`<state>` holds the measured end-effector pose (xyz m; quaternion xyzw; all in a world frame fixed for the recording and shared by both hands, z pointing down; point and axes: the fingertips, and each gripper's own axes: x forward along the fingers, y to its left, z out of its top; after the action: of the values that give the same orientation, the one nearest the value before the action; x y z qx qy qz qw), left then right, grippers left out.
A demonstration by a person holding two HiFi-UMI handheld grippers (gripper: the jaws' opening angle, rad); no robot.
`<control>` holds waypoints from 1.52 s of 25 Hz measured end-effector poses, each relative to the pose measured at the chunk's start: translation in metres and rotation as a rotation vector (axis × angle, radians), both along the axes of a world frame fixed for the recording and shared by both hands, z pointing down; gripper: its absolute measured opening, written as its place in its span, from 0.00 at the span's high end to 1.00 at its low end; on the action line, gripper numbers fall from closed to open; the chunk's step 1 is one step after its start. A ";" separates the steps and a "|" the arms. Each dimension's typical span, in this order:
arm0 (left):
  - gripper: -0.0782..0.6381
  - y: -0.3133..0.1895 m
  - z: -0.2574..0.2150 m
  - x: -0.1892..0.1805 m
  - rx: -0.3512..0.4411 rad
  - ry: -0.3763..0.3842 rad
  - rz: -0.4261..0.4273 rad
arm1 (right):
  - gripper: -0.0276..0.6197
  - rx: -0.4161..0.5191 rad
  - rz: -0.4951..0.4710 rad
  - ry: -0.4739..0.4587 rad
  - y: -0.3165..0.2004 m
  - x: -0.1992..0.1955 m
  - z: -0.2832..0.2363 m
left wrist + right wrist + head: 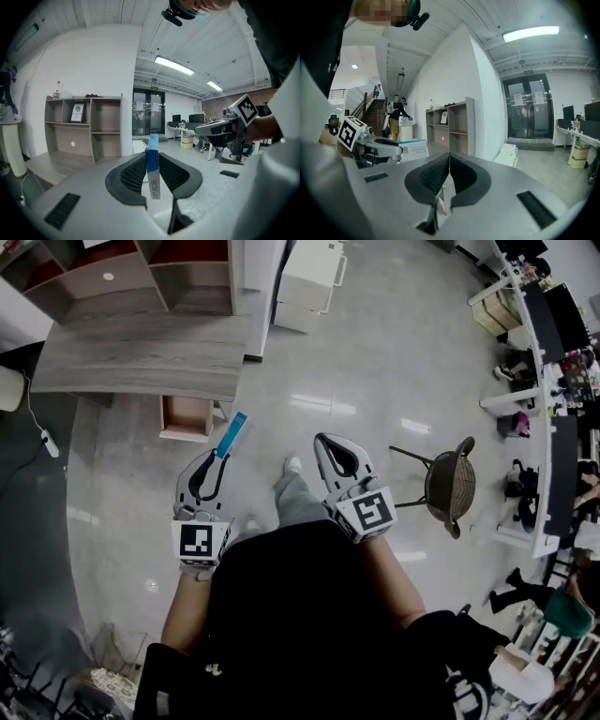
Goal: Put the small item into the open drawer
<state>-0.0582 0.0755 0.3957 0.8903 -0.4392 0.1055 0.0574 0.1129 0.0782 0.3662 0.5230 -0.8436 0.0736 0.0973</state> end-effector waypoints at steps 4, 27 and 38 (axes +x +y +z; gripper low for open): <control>0.77 -0.028 -0.010 0.020 0.005 0.000 -0.086 | 0.94 0.003 -0.116 -0.008 -0.042 0.014 -0.005; 0.77 -0.097 0.056 -0.070 -0.110 -0.103 -0.497 | 0.94 -0.082 -0.529 0.002 -0.173 -0.083 0.022; 0.77 -0.111 0.143 -0.130 -0.152 -0.183 -0.466 | 0.94 -0.138 -0.490 0.071 -0.184 -0.134 0.039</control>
<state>-0.1886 -0.0360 0.5390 0.7449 -0.6268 0.2020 0.1069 -0.0212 -0.1055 0.4049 0.2972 -0.9342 0.0866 0.1772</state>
